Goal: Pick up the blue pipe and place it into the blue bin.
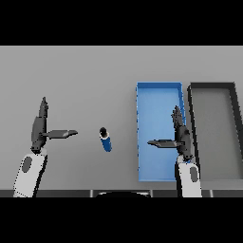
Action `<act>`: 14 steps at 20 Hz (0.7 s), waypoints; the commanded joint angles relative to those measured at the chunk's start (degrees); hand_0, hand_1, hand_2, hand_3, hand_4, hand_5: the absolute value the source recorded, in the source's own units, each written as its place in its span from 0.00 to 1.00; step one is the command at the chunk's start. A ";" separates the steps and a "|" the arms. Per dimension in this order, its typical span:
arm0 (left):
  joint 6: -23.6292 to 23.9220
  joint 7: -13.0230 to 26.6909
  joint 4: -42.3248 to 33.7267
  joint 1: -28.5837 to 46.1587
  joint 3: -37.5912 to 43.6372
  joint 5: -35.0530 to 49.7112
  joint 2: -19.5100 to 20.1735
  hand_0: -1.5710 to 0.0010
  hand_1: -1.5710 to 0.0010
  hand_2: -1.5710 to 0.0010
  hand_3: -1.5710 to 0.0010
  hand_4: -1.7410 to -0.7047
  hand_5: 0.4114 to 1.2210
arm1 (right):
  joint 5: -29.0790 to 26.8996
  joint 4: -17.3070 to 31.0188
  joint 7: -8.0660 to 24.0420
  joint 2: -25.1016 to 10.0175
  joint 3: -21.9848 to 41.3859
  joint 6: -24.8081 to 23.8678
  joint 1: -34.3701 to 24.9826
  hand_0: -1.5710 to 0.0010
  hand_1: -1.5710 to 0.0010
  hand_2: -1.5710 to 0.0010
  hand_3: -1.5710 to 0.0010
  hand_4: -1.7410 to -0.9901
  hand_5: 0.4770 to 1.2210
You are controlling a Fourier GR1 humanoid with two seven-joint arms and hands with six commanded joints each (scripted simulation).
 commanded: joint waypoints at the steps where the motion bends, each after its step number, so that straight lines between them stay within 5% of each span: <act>1: 0.05 -0.20 0.02 -0.07 0.00 -0.02 -0.06 1.00 1.00 1.00 1.00 0.54 0.24 | -0.05 0.04 0.05 -0.04 -0.06 -0.04 -0.07 1.00 1.00 1.00 1.00 0.65 0.16; 6: 0.24 -0.43 -0.39 0.02 -0.30 -0.40 -0.08 1.00 1.00 1.00 1.00 0.54 0.24 | -0.55 0.92 -0.06 -0.34 -0.77 0.05 -0.64 1.00 1.00 1.00 1.00 0.65 0.16; 9: -14.56 -5.69 1.33 2.13 -1.64 2.45 7.01 1.00 1.00 1.00 1.00 0.53 0.24 | 6.87 -3.23 -4.67 -6.53 3.77 2.89 4.83 1.00 1.00 1.00 1.00 0.65 0.16; 14: -20.29 -8.85 1.00 2.92 -2.81 2.45 9.88 1.00 1.00 1.00 1.00 0.55 0.24 | 9.51 -6.24 -2.54 -8.08 5.80 3.51 6.18 1.00 1.00 1.00 1.00 0.68 0.16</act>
